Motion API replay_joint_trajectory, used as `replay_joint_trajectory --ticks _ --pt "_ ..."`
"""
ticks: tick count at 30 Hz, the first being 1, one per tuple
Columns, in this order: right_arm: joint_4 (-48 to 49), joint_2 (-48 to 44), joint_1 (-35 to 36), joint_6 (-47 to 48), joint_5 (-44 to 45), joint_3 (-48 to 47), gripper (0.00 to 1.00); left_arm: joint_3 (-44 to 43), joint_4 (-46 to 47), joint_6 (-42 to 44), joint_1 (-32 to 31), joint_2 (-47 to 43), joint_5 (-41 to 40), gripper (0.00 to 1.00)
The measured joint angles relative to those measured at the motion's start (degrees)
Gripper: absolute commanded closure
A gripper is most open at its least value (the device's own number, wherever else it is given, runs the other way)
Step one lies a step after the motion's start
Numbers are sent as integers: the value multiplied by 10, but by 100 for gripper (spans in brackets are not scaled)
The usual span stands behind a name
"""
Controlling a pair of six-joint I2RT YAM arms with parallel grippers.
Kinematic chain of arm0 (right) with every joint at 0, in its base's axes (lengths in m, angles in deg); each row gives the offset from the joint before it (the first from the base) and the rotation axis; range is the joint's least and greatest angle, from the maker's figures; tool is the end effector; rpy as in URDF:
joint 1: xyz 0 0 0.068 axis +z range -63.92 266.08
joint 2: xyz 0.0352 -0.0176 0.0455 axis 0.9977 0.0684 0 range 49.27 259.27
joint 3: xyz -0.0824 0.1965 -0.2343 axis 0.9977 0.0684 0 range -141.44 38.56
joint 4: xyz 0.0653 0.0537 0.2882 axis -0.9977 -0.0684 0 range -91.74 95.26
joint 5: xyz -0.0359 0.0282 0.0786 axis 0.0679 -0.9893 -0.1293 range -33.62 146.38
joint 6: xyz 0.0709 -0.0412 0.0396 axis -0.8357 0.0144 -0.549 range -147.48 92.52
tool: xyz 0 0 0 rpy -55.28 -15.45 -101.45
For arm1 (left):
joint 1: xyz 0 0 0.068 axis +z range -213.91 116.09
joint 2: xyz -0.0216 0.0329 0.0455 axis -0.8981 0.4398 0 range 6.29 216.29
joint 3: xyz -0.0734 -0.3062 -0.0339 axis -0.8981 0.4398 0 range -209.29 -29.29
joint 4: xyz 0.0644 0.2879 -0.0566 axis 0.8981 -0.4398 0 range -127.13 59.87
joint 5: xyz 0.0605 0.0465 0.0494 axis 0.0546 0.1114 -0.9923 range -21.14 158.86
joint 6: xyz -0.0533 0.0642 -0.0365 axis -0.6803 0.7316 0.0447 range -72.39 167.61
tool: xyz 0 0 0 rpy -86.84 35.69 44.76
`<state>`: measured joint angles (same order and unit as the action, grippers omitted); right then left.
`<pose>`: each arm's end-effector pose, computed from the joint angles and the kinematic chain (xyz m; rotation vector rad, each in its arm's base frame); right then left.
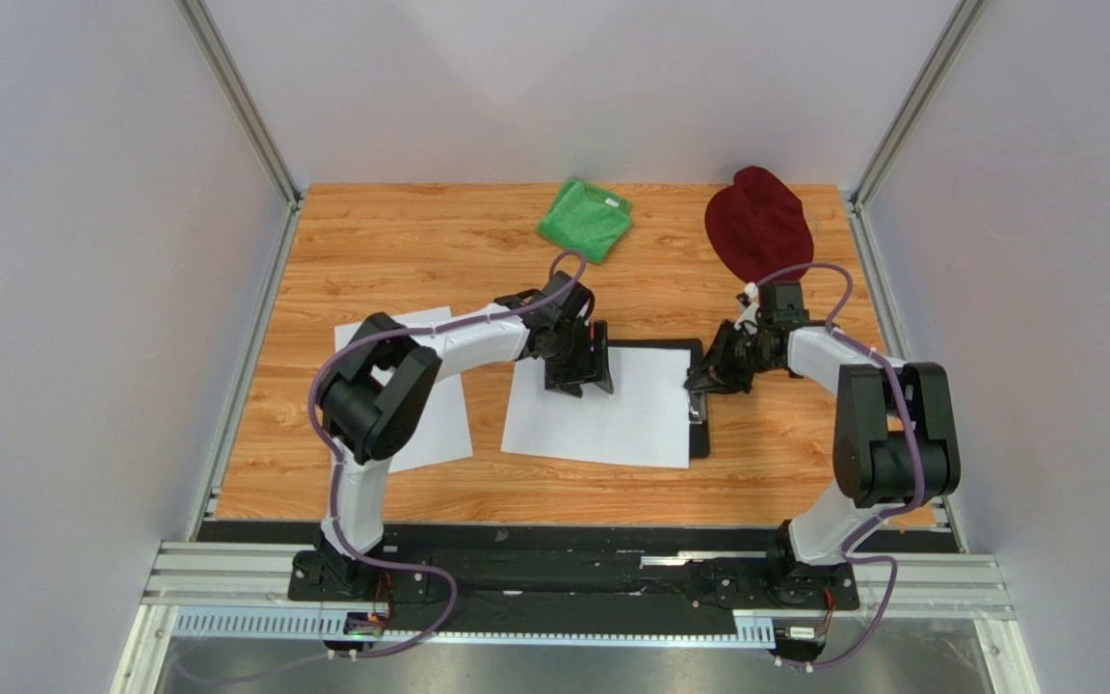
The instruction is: Put the files into the folder
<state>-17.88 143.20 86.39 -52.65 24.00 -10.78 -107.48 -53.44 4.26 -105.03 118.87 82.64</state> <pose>0.3409 0.0456 0.1315 0.4387 2.7218 0.8991 0.3569 -0.3373 0.1573 0.0429 2.7768 -0.7887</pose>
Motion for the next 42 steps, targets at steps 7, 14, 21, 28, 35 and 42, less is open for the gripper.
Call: replay_joint_trajectory --ticks 7,14,21,28,35,42 --pt "-80 -1 67 33 118 -58 35 -4 21 -25 -1 29 7 32" --pt "-144 -21 108 64 221 -98 23 2 35 -40 -1 29 7 32" --pt "-141 -12 108 99 264 -98 44 2 35 -42 -1 29 7 32" --pt "-120 10 108 105 265 -78 43 2 35 -41 -1 29 7 32" --pt "-105 20 109 104 266 -70 53 2 35 -41 -1 29 7 32" --pt "-104 23 137 95 317 -71 56 2 35 -42 -1 29 7 32"
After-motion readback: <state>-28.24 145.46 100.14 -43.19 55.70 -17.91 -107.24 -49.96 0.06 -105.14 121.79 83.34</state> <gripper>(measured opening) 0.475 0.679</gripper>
